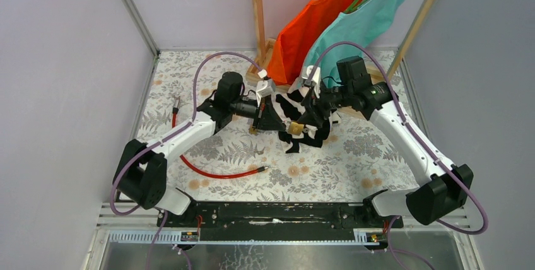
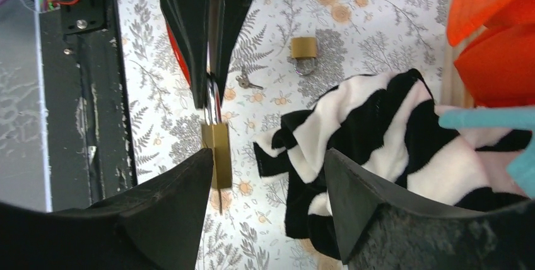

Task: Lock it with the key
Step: Lock the lock, then place the lock at the center of the board.

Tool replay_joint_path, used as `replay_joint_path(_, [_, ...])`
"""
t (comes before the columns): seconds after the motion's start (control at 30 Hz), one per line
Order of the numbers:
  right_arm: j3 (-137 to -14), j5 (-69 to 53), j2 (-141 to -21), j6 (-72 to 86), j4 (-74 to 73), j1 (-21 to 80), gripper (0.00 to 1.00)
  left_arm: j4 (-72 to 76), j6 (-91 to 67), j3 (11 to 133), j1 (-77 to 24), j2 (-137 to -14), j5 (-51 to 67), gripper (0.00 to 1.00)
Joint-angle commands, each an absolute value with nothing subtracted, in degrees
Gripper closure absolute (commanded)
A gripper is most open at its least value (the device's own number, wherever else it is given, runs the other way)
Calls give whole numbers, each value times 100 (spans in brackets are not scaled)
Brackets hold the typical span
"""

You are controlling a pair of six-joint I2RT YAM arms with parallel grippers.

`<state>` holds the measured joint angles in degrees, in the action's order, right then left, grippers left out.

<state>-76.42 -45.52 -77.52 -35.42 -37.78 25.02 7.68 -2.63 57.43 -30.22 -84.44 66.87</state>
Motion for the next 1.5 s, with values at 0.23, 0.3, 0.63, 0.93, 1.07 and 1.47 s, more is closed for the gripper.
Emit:
replay_joint_path(0.23, [-7427, -4786, -7651, -4137, -4008, 2355, 30, 246, 248, 6005, -2841, -8201, 7270, 100])
replay_joint_path(0.3, [-7454, -4900, -7687, -4257, -4155, 2339, 32, 254, 254, 5994, -2818, -8168, 7255, 100])
replay_joint_path(0.63, [-7514, -5231, -7761, -4694, -4647, 2205, 35, 355, 156, 5956, -2667, -8061, 7115, 100])
replay_joint_path(0.93, [-7505, -5711, -8081, -4451, -4557, 2187, 44, 975, -390, 5819, -2619, -8071, 7142, 100])
replay_joint_path(1.07, [-7521, -5847, -8207, -4389, -4545, 2215, 51, 1096, -448, 5778, -2619, -8080, 7124, 100])
replay_joint_path(1.47, [-7459, -5496, -8123, -4550, -4434, 2286, 100, 1126, -373, 5722, -2619, -8084, 6940, 100])
